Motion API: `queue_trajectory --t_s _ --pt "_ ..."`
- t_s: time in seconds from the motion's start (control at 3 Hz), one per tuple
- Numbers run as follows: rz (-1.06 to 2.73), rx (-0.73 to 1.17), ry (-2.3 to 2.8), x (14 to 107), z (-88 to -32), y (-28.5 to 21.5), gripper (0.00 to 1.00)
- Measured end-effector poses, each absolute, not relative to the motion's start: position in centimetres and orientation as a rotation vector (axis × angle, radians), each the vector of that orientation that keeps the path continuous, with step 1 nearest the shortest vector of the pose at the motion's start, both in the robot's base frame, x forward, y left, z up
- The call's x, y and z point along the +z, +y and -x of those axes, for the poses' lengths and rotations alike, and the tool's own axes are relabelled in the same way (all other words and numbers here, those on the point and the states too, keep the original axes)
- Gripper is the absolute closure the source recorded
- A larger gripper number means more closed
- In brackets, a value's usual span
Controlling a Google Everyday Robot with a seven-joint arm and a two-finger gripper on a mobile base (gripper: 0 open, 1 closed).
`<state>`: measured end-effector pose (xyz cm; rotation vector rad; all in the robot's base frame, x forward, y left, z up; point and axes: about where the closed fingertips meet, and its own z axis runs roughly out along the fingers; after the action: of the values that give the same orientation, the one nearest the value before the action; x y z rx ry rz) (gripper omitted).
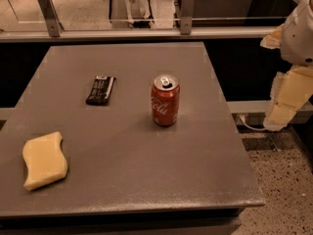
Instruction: Move coke can near sponge
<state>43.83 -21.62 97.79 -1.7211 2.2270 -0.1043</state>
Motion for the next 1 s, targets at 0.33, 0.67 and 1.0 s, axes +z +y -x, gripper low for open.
queue_trajectory --t_s 0.33,0.67,1.0 --pt "1.721 -0.104 2.227 97.8 -43.8 -21.6 0.00" --pt "1.697 -0.062 2.169 97.9 -45.1 -20.7 0.00" --pt "1.663 0.018 2.086 97.7 -47.9 -16.9 0.00"
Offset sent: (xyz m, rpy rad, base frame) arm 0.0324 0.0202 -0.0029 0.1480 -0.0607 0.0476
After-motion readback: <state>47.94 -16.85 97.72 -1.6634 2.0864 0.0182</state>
